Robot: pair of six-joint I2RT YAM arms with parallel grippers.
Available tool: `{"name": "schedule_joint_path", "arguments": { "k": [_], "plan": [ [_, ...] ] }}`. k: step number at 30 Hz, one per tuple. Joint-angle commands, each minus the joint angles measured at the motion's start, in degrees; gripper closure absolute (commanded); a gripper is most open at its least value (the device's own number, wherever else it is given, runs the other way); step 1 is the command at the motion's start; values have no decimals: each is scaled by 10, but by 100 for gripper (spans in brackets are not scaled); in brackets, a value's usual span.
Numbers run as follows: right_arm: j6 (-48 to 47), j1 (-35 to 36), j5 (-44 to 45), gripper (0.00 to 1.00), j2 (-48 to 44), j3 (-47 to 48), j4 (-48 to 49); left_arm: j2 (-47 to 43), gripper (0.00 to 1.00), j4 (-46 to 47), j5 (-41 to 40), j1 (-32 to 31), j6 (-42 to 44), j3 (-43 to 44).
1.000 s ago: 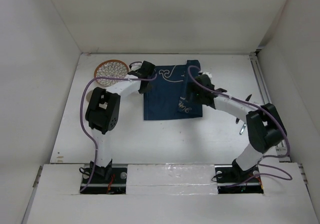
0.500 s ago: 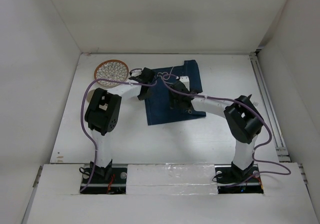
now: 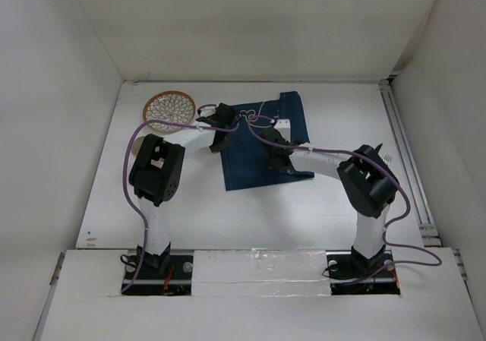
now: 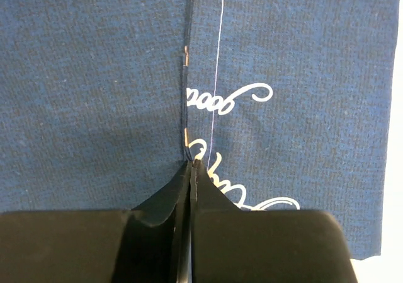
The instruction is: Set the dinner table for one person
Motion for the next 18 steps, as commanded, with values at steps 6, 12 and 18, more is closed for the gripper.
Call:
{"name": "schedule_joint_path", "arguments": {
  "k": [6, 12, 18],
  "plan": [
    [9, -12, 36, 100, -72, -30, 3, -19, 100, -4, -15, 13, -9, -4],
    [17, -122, -1, 100, -152, -96, 28, -24, 100, -4, -10, 18, -9, -4],
    [66, -294, -110, 95, -252, -218, 111, -24, 100, -4, 0, 18, -9, 1]
  ]
}}
